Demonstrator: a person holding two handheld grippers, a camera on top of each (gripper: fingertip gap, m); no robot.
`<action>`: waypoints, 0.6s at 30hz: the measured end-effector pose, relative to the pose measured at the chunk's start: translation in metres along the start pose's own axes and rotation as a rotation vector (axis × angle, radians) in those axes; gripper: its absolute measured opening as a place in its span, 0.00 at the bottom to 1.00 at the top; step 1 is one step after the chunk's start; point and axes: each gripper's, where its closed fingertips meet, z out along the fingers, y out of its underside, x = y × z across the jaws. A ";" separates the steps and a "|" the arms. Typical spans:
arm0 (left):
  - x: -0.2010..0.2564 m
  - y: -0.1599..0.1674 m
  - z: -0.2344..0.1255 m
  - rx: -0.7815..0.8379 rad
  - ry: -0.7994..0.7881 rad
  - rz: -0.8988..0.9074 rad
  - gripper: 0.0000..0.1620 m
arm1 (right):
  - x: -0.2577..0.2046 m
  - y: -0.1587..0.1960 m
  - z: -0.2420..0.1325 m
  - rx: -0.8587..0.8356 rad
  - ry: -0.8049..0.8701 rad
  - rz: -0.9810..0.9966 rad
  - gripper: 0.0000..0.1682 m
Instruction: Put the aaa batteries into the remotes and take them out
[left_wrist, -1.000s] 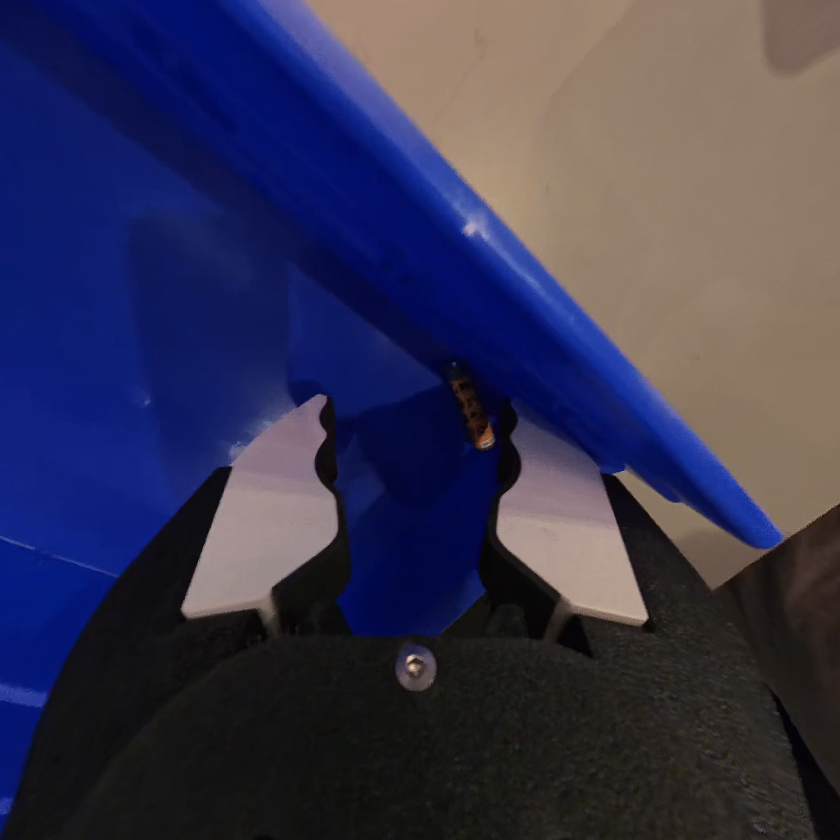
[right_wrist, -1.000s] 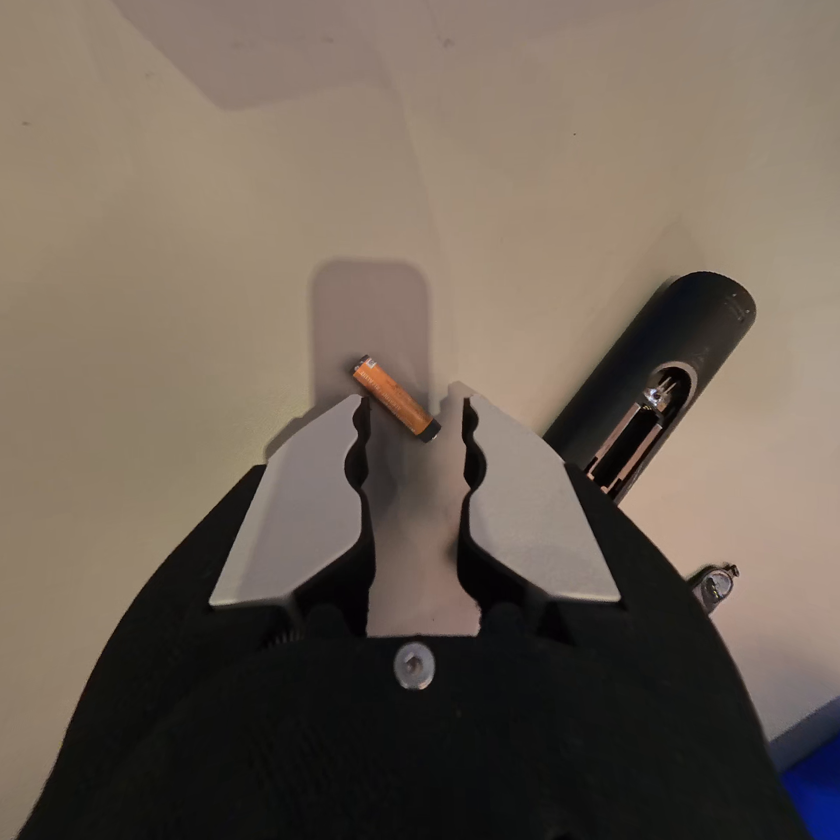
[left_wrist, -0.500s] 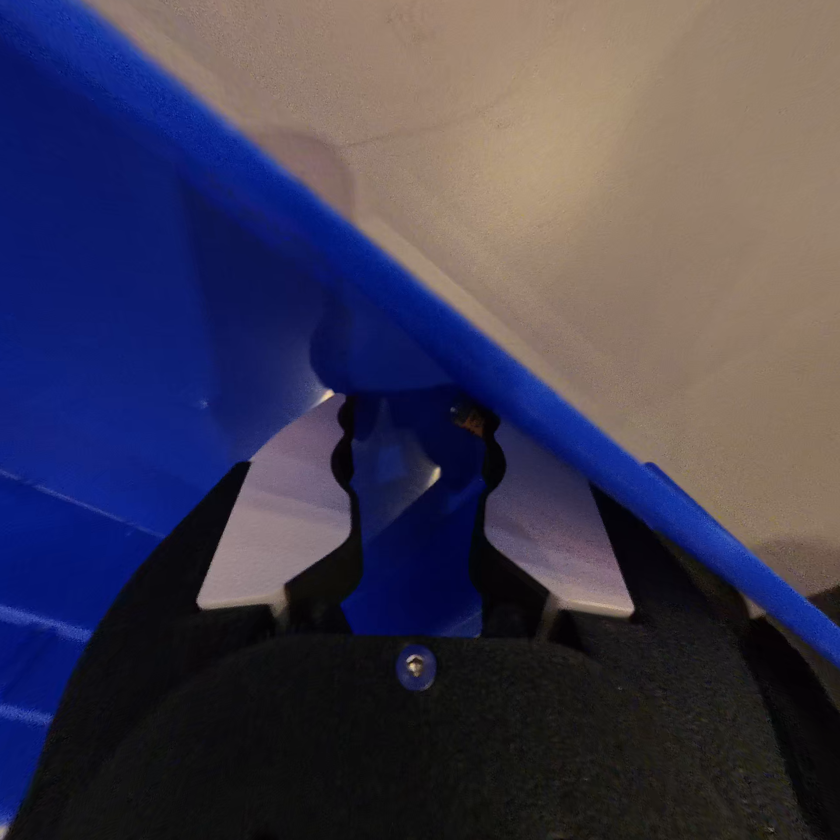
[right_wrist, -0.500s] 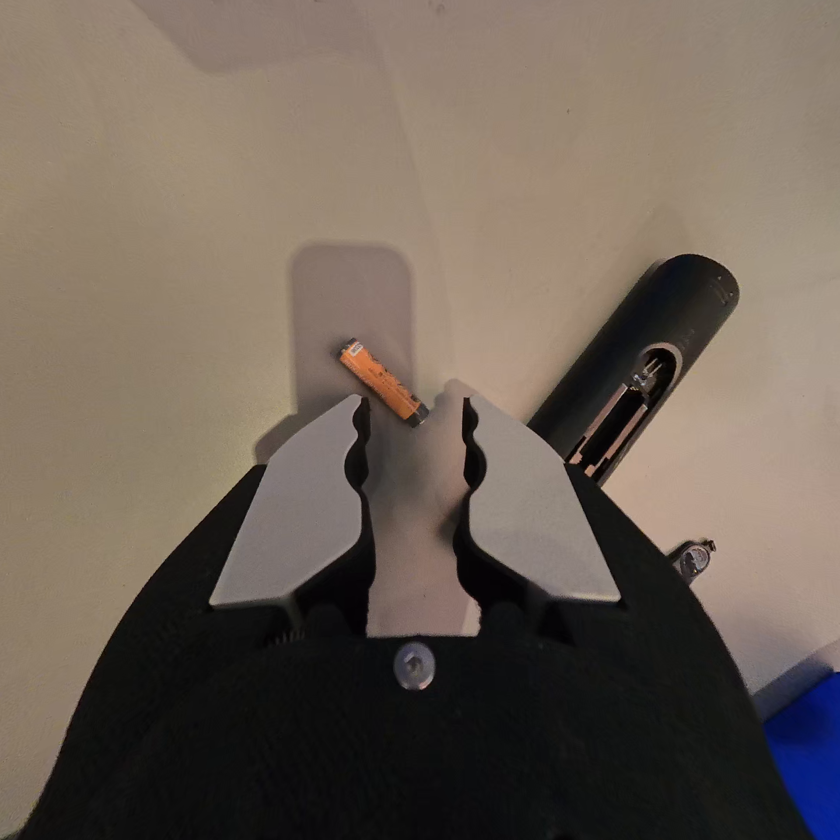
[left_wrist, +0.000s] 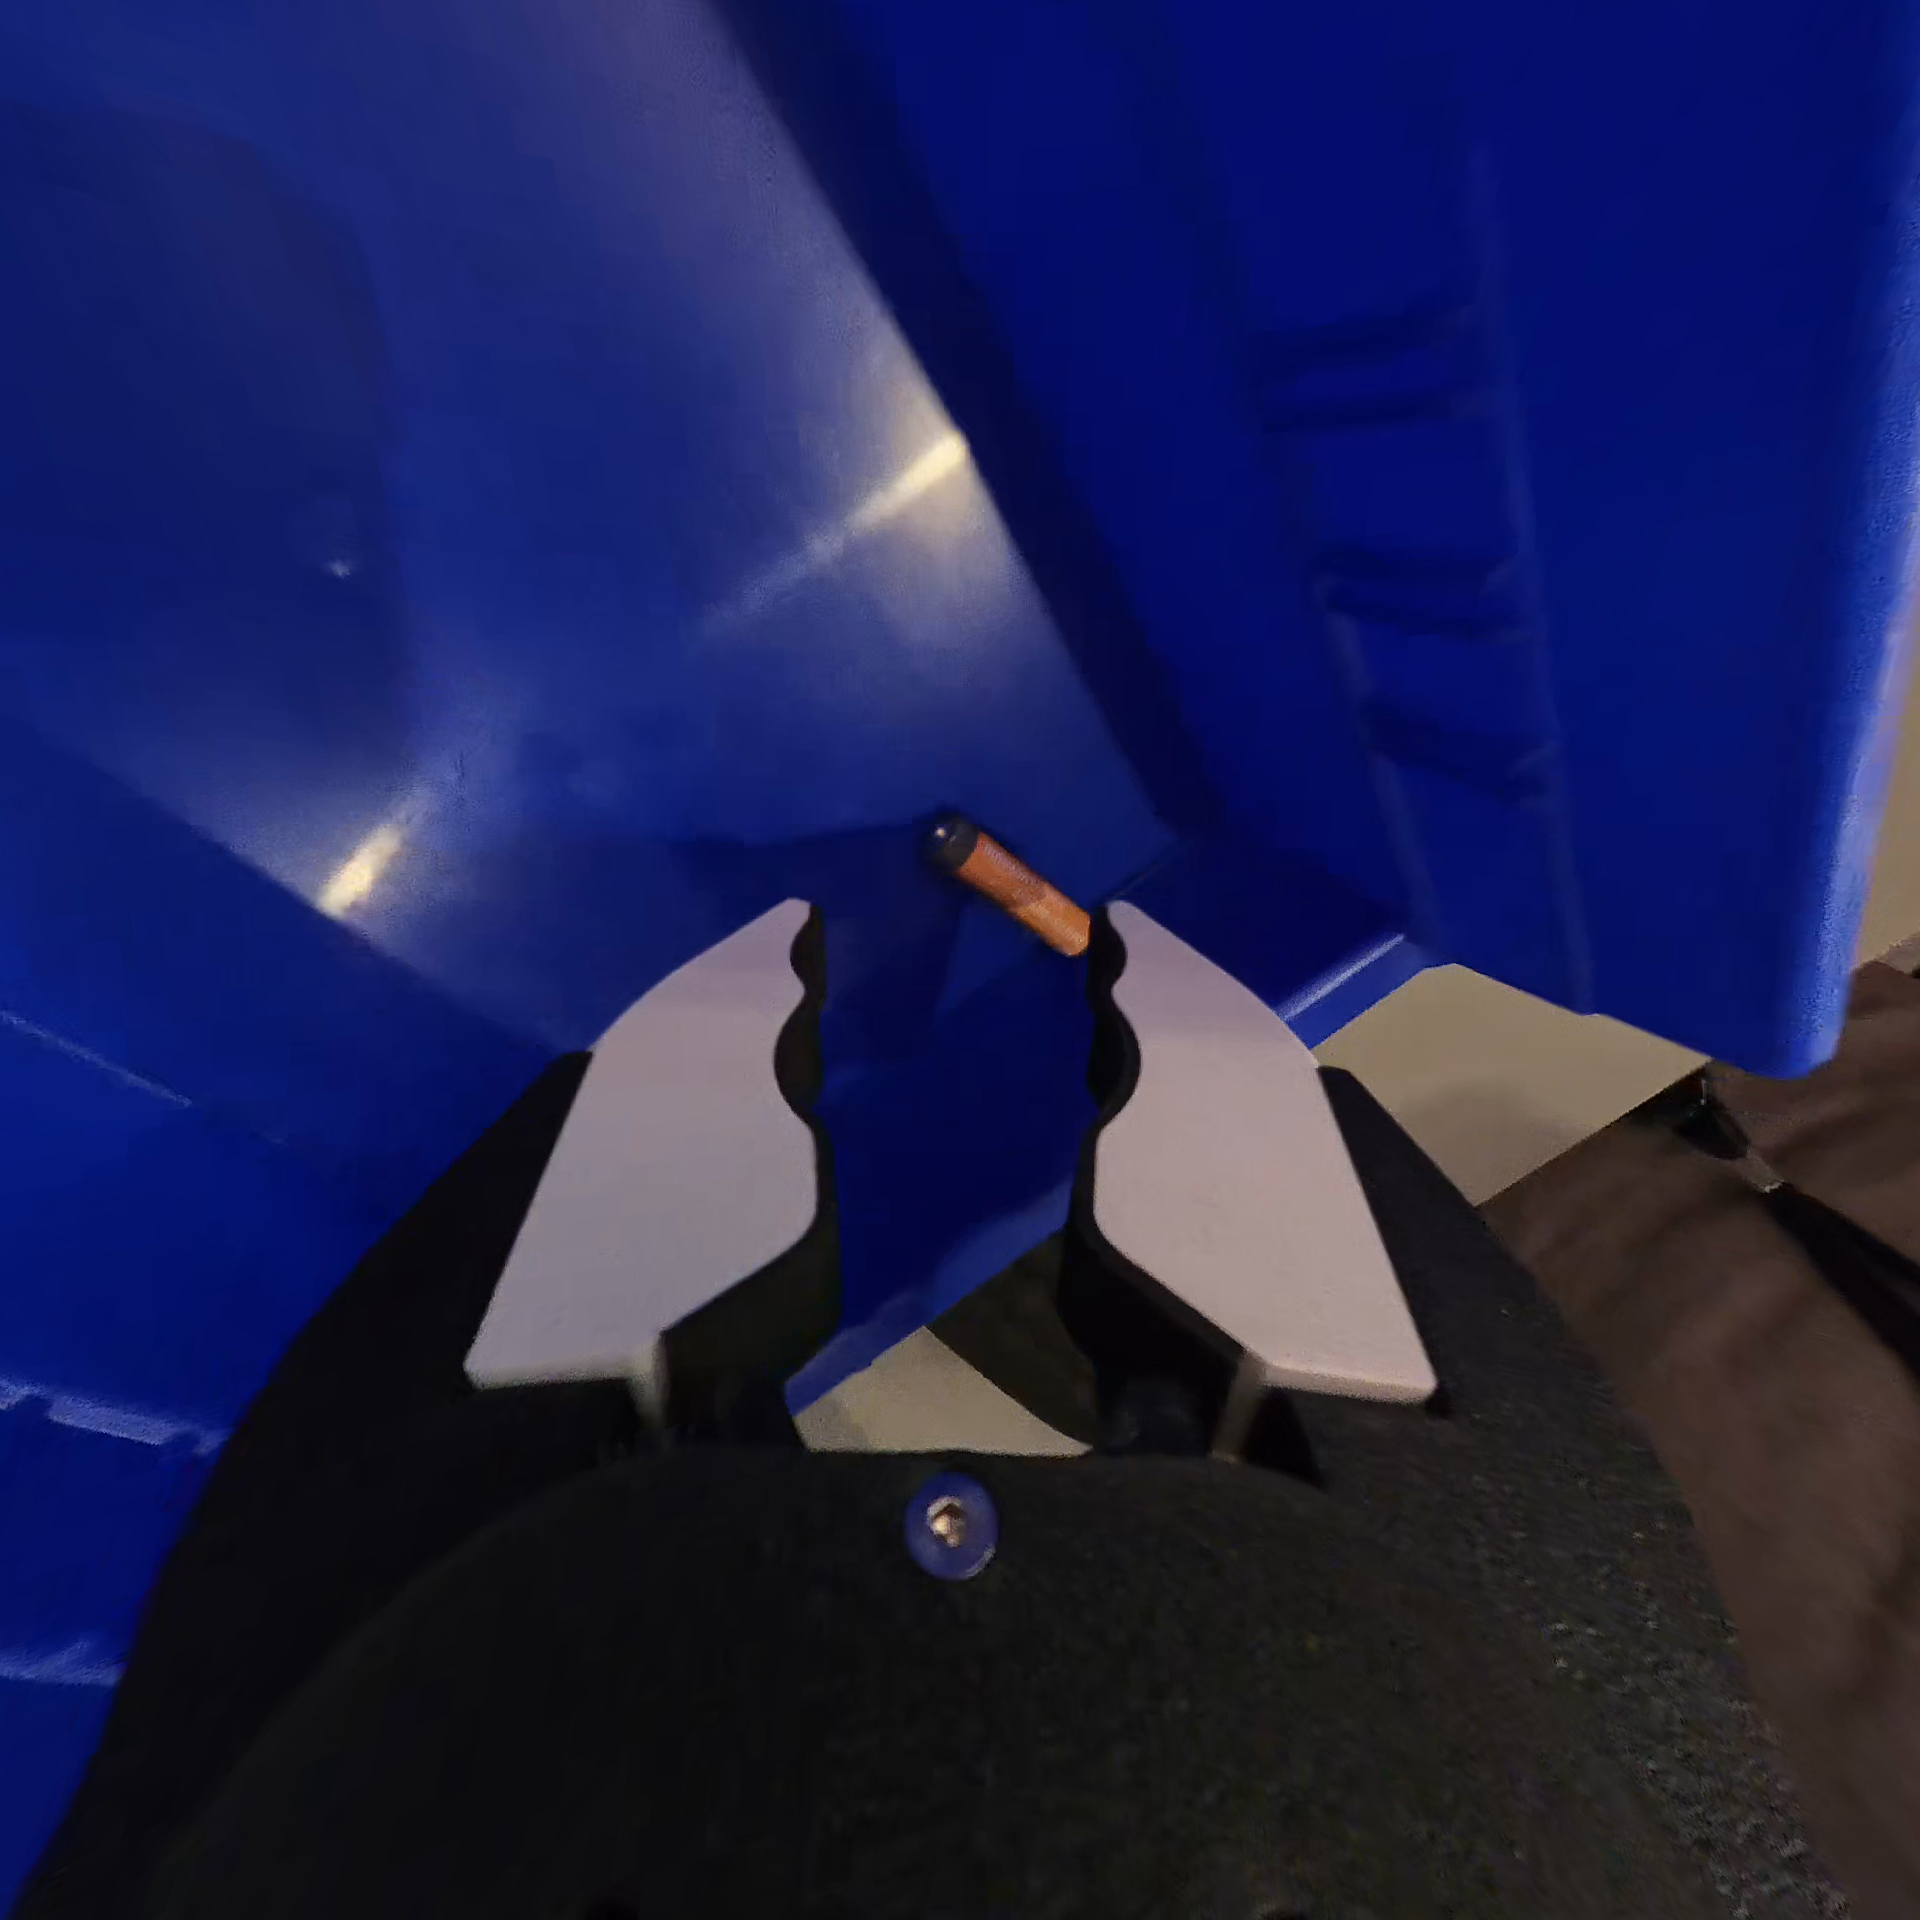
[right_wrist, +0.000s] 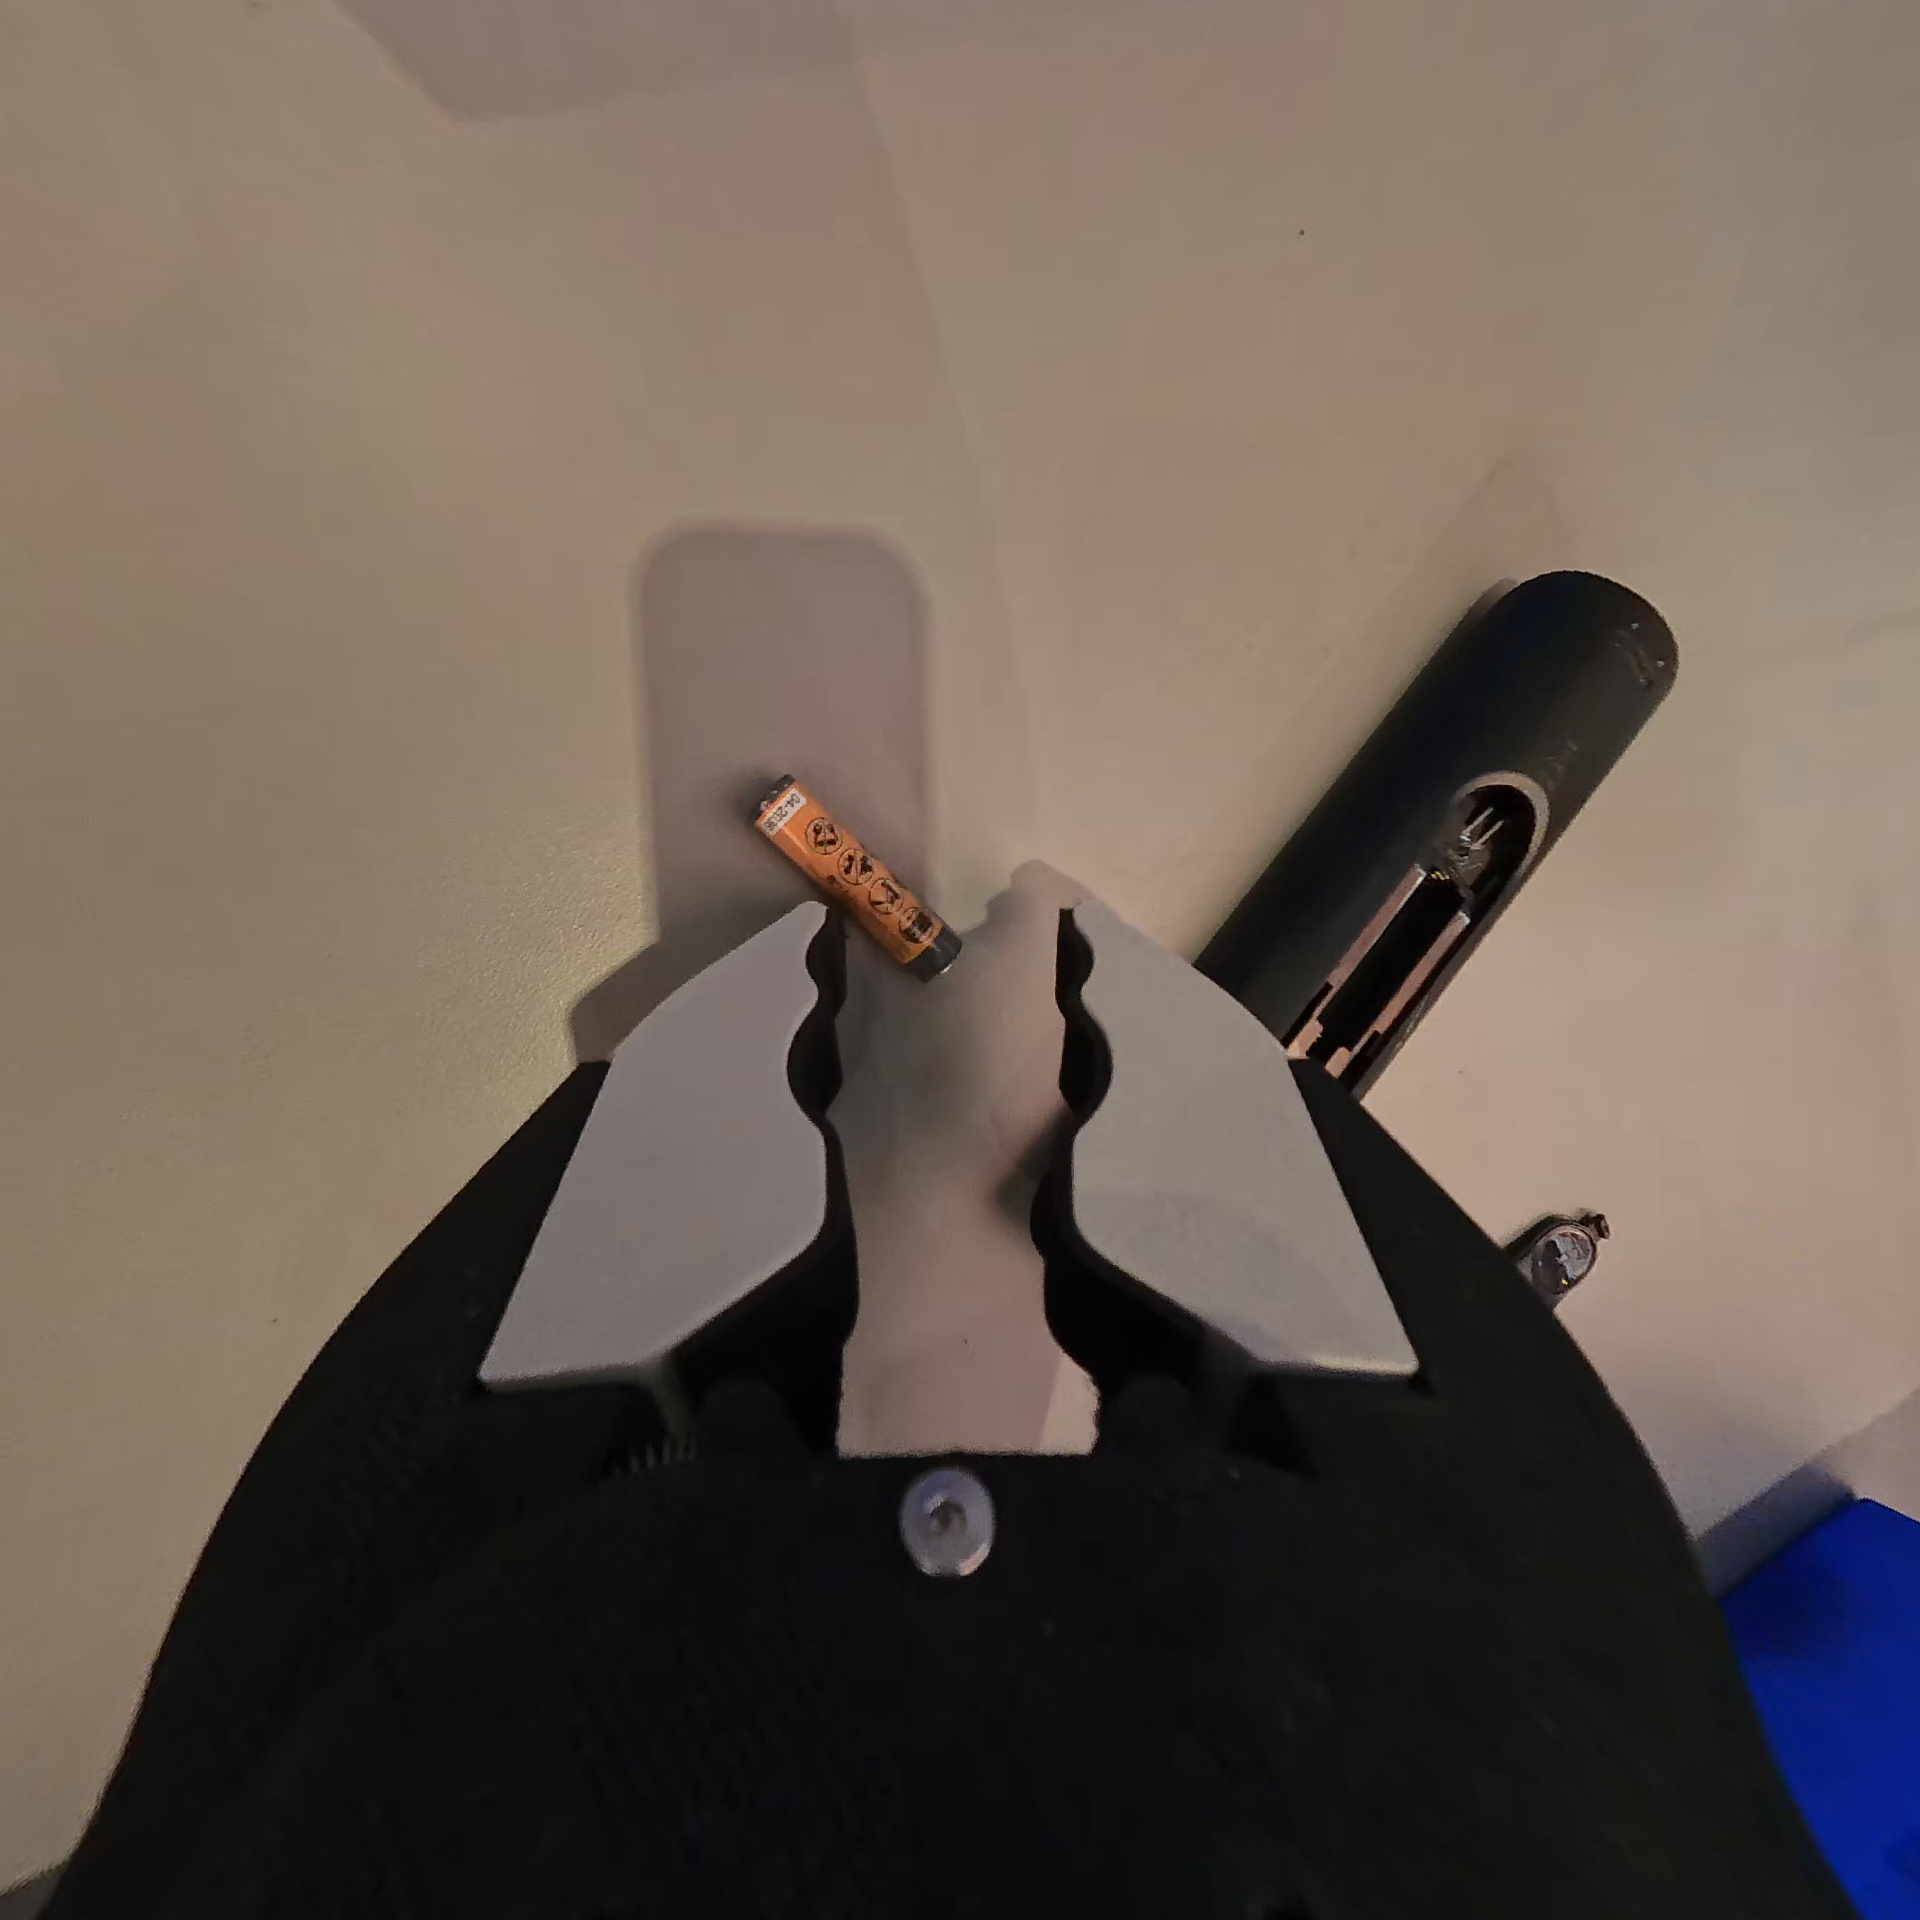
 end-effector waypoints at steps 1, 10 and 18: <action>-0.004 0.004 0.001 -0.012 -0.009 -0.017 0.30 | 0.000 0.000 0.000 -0.002 0.002 -0.003 0.24; 0.005 0.006 0.013 -0.064 0.032 -0.135 0.23 | -0.002 0.001 -0.002 -0.001 -0.004 -0.004 0.24; 0.007 -0.002 0.017 -0.082 -0.131 -0.167 0.22 | -0.003 0.000 -0.006 0.014 -0.005 -0.012 0.24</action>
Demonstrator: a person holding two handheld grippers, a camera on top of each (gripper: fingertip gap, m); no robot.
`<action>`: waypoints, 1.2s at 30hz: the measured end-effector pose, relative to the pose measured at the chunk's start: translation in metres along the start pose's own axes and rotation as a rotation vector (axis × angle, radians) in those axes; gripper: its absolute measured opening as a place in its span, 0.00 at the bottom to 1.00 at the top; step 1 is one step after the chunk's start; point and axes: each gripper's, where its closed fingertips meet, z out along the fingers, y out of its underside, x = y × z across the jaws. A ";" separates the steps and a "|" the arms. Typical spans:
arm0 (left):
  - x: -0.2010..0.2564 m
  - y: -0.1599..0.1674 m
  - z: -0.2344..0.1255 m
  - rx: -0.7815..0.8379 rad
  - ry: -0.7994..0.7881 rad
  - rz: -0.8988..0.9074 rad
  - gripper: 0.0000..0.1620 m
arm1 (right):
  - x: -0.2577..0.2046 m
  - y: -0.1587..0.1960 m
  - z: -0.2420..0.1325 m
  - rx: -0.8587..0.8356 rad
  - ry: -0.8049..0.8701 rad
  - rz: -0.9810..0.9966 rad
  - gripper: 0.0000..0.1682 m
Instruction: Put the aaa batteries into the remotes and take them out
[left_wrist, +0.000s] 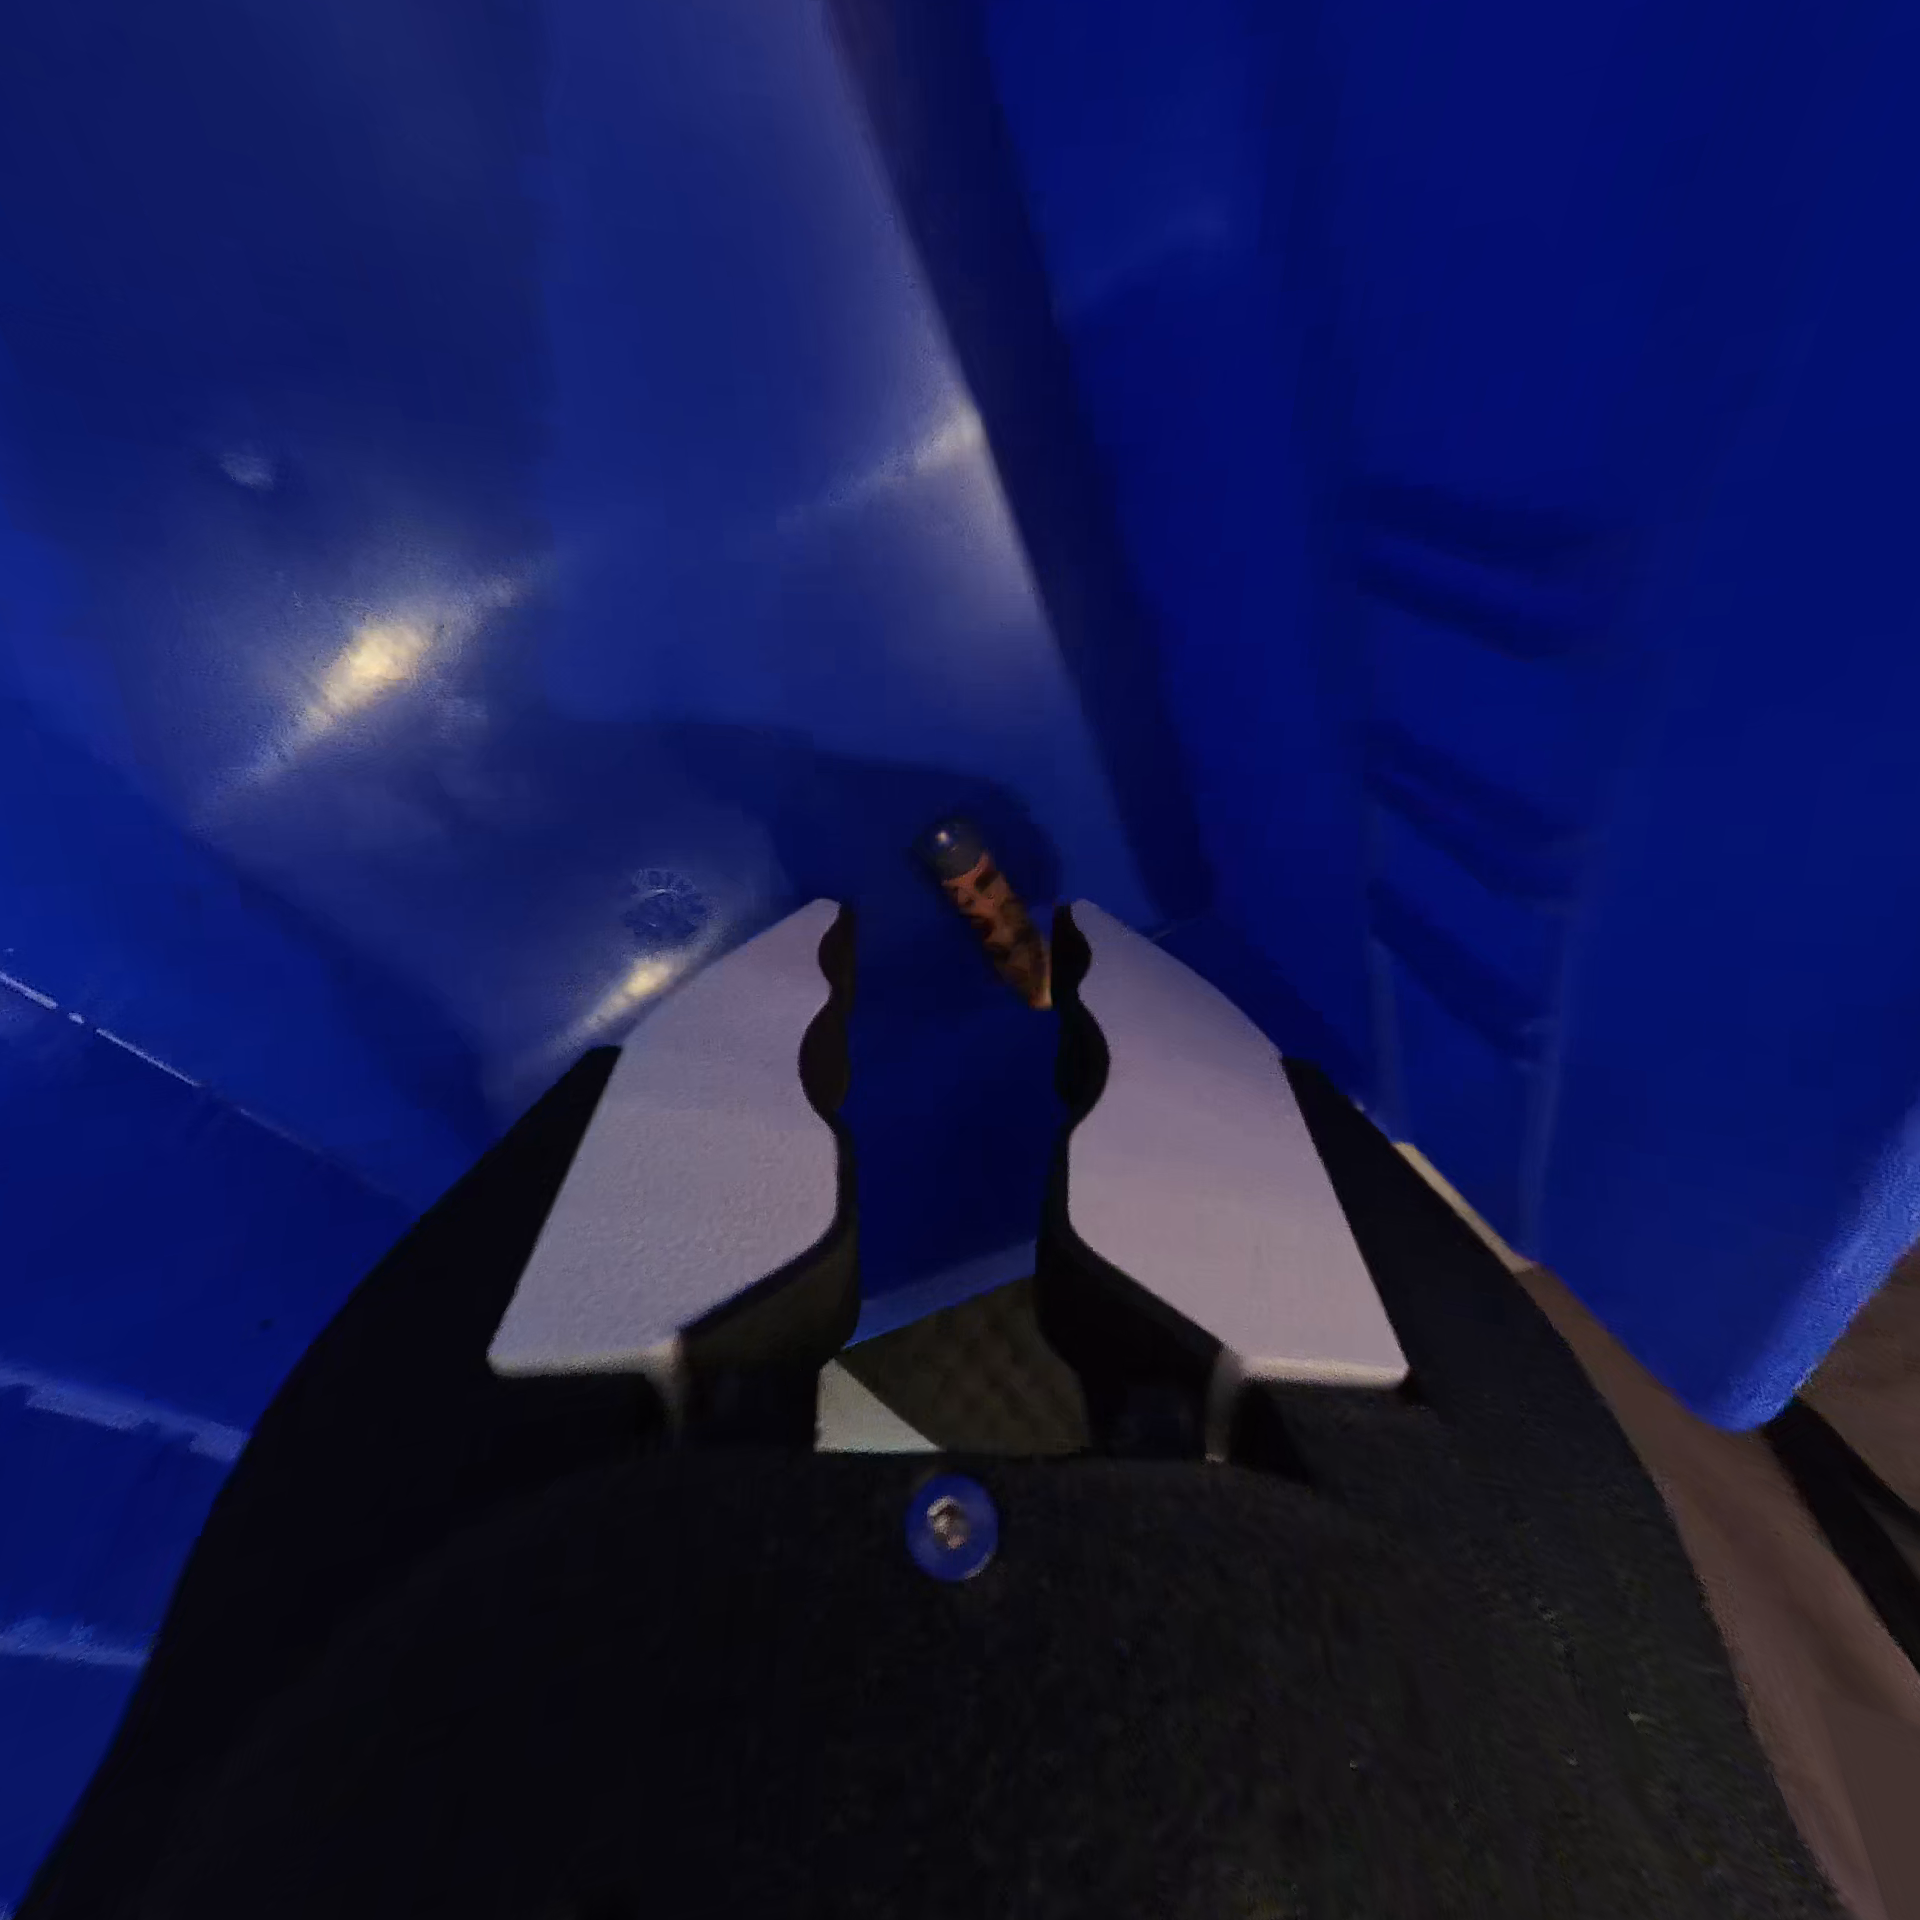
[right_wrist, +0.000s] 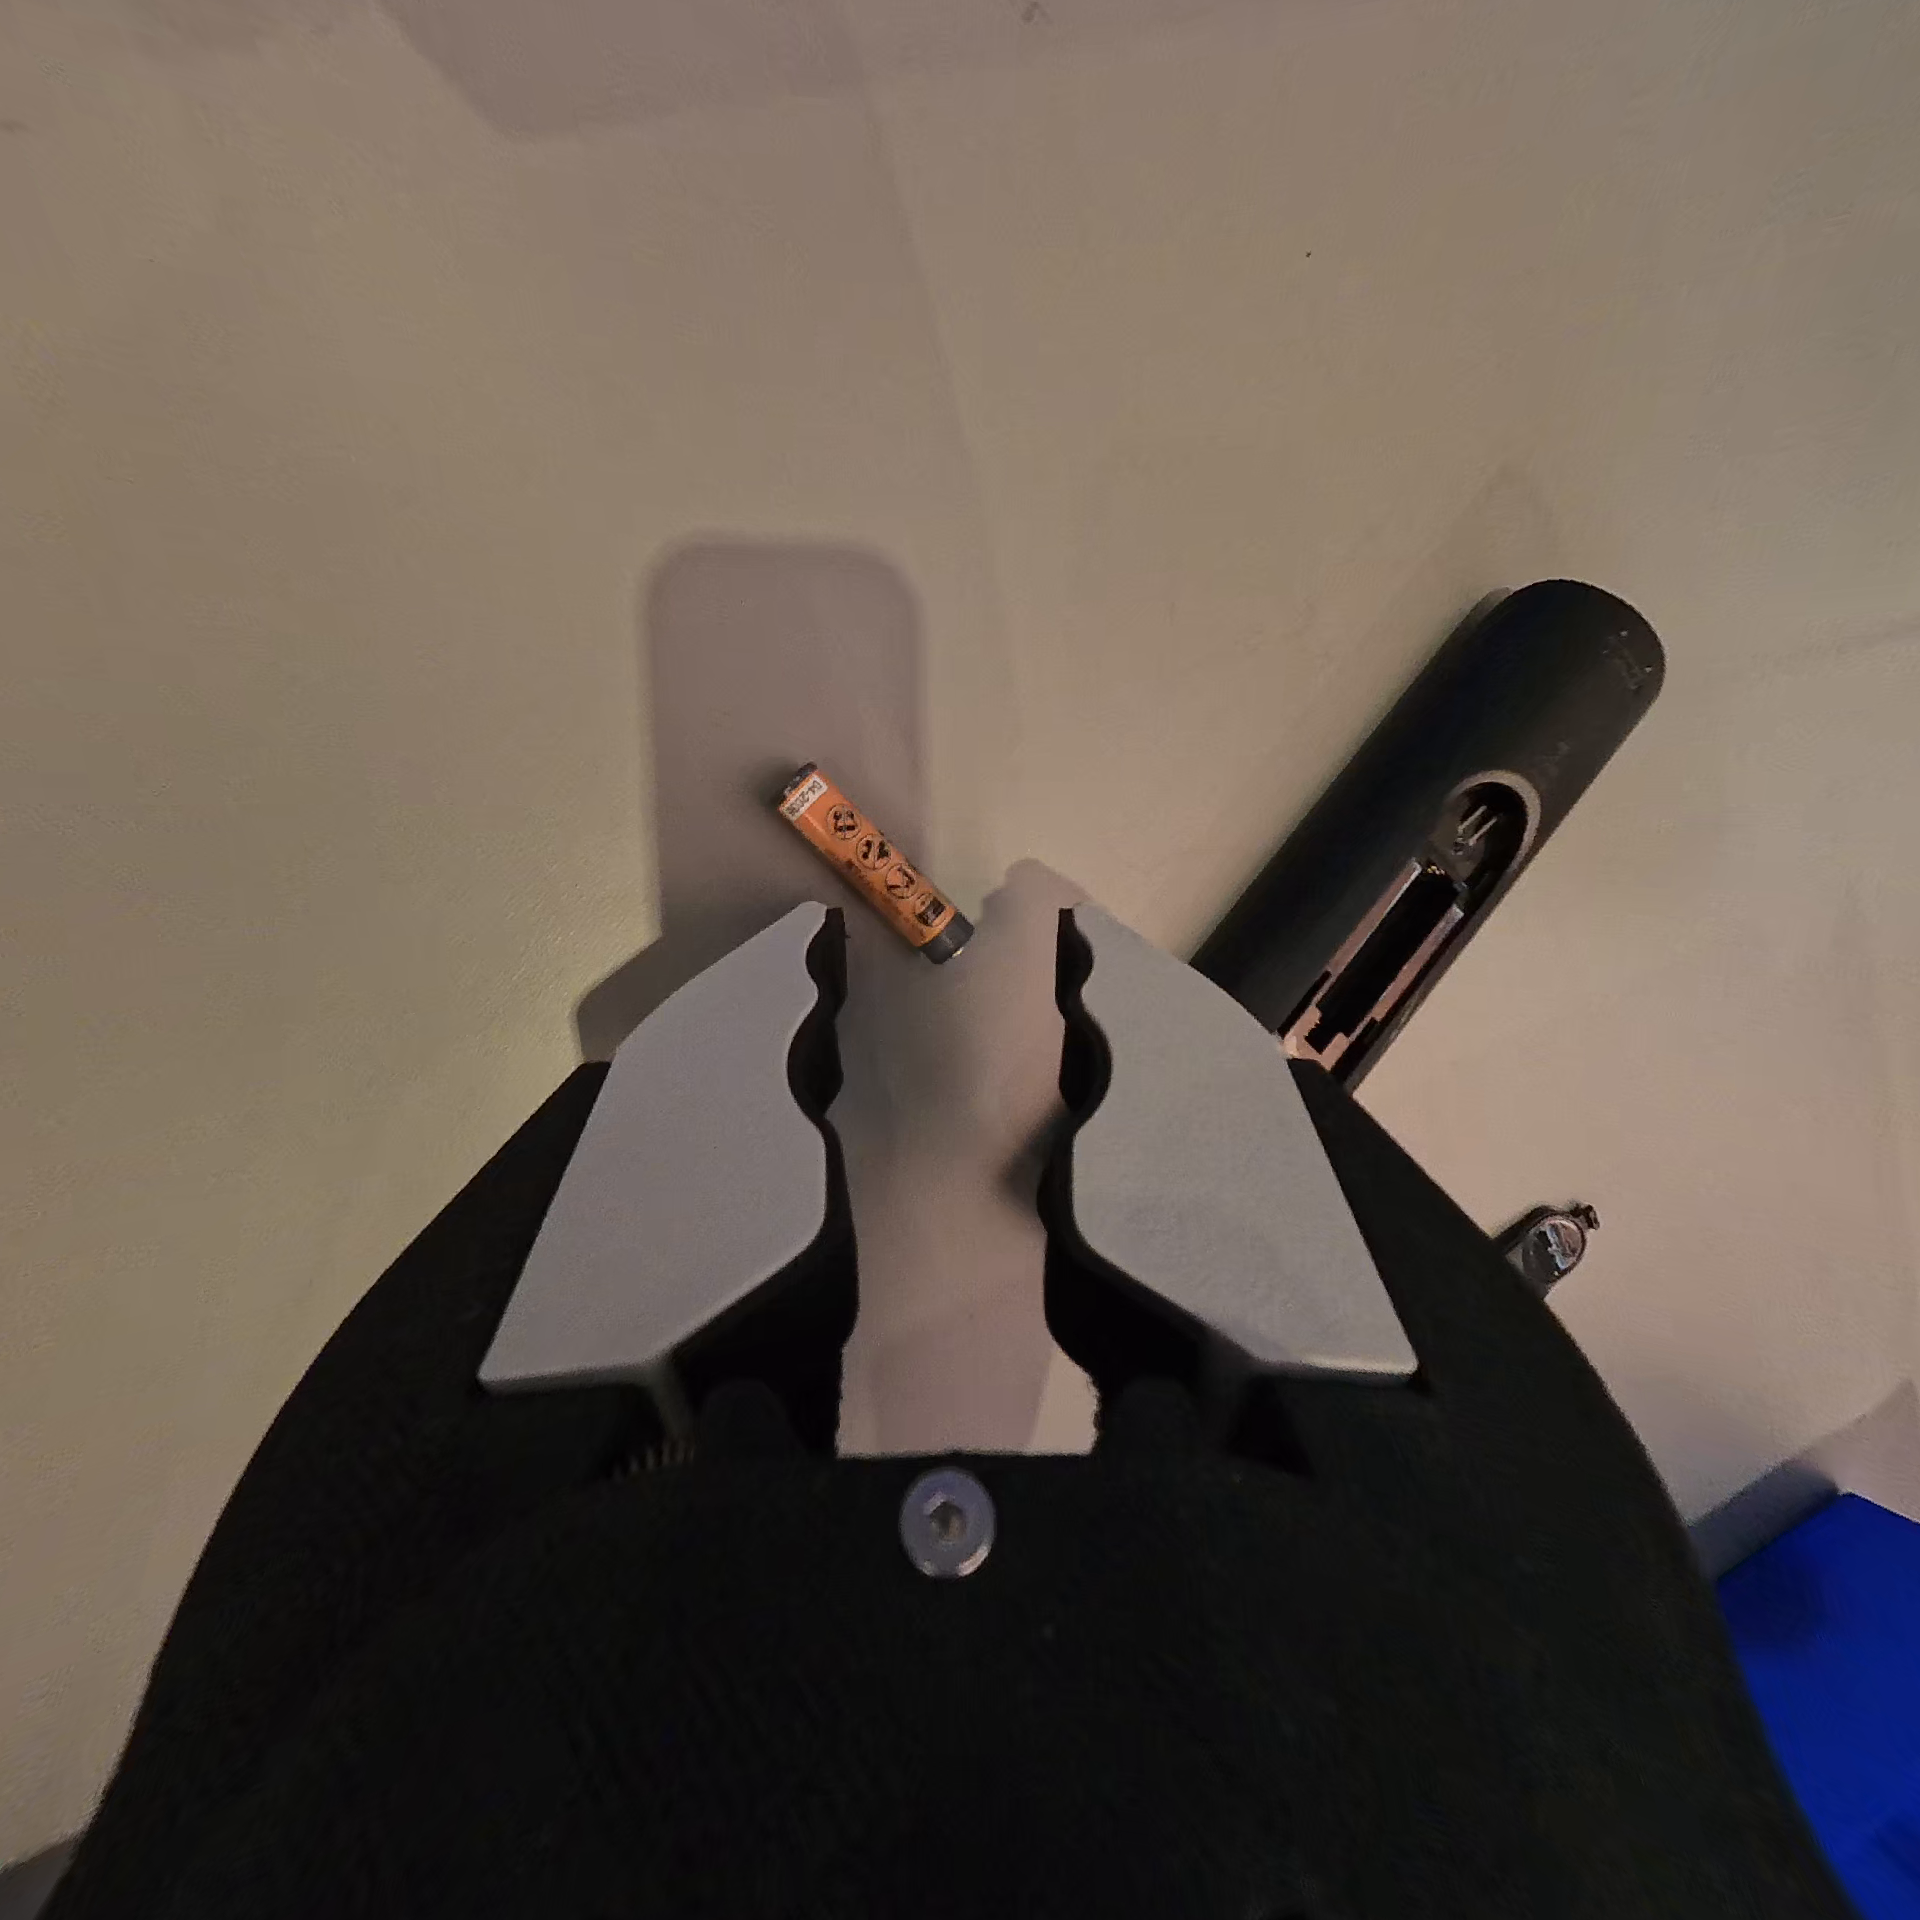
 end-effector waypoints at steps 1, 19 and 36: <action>0.002 -0.002 -0.001 0.014 -0.017 0.002 0.21 | 0.000 0.000 0.000 0.001 -0.001 -0.001 0.24; -0.047 -0.006 -0.026 0.122 -0.144 0.104 0.06 | 0.007 0.005 0.000 0.011 0.022 0.026 0.24; 0.182 -0.043 -0.123 0.362 0.039 0.583 0.06 | 0.016 0.002 -0.038 0.221 -0.012 0.114 0.24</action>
